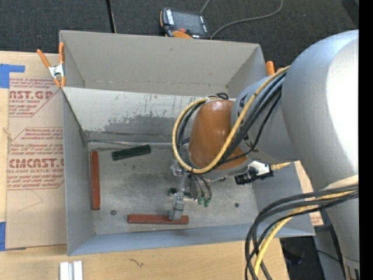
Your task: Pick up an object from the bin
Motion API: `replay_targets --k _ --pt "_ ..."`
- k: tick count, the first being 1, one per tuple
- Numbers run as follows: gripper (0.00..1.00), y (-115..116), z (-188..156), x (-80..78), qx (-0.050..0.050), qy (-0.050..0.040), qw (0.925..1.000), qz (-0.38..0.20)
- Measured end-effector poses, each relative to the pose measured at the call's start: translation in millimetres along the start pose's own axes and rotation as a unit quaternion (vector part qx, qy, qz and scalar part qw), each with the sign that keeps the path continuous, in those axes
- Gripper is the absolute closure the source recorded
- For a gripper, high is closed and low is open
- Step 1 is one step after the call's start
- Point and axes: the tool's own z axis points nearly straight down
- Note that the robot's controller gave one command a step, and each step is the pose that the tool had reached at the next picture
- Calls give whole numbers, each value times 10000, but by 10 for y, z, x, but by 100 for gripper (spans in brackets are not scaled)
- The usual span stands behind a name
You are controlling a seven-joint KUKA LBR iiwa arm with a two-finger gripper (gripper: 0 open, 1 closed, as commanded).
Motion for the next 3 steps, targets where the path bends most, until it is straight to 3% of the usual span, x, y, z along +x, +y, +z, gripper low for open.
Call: replay_targets --k 1,2,3 --pt "100 0 -33 -18 -8 -27 10000 1" --pt "0 0 -33 -18 -8 -27 10000 1" --pt "0 -804 -75 -358 18 -42 9998 -186"
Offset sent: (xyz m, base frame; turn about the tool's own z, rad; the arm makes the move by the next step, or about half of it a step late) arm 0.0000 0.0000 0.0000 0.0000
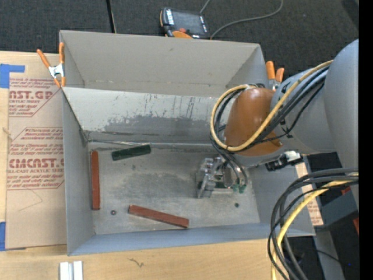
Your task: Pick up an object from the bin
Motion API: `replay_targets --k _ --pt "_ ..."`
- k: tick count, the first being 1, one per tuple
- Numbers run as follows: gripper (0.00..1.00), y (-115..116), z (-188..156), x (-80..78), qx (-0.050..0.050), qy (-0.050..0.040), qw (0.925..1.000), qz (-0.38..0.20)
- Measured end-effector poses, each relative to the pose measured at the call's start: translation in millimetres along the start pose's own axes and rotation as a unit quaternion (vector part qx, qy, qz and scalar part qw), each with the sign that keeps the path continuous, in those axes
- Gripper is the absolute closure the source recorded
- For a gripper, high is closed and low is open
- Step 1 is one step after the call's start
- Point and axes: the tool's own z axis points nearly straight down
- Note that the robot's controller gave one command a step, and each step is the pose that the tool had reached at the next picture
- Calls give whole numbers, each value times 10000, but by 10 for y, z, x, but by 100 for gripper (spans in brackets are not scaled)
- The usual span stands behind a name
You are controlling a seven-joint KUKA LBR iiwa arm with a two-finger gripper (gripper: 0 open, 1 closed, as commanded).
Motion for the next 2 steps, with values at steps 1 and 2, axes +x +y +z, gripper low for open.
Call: replay_targets --k 1,2 --pt "100 56 2 13 -19 9 10000 -30" --pt "100 488 -1245 -34 -35 -35 10000 19"
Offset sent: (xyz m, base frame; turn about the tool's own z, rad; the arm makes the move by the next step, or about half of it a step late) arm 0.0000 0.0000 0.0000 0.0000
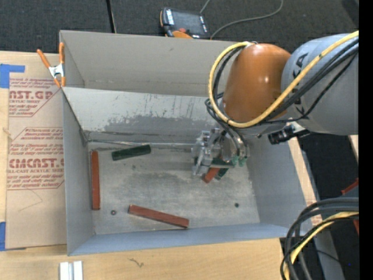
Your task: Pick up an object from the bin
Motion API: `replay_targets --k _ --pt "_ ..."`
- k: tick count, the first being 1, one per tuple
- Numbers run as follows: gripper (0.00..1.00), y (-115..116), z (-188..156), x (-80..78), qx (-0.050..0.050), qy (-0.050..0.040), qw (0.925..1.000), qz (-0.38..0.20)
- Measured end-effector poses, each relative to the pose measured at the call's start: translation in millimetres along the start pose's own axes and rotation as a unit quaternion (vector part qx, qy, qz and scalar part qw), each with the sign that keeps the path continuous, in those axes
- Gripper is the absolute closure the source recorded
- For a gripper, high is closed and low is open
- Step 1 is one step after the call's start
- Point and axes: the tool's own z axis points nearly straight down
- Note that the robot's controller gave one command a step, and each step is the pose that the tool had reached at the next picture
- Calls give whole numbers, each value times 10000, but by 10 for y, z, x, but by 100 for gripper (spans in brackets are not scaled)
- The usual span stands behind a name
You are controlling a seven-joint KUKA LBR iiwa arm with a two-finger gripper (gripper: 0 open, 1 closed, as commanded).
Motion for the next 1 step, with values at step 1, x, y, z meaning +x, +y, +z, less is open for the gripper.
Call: replay_targets --k 1 --pt "100 324 -743 32 -3 2 10000 -4"
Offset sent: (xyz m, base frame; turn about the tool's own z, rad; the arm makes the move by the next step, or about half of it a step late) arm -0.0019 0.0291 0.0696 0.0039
